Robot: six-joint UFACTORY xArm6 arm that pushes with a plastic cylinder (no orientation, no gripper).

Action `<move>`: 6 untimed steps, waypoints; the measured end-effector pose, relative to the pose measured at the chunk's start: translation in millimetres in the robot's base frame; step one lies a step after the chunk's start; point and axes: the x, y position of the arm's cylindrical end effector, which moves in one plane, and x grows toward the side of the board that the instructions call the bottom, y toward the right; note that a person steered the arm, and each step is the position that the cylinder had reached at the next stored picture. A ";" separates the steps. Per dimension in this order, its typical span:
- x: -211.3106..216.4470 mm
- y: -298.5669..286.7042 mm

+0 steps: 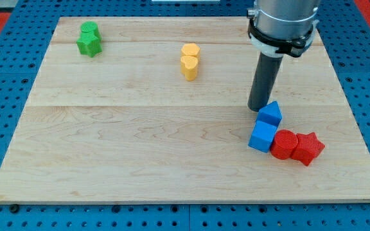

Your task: Move your arm away from the blue cube

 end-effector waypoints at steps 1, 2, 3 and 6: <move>15.5 0.0; 17.5 -2.9; -30.2 -52.4; -79.4 -185.0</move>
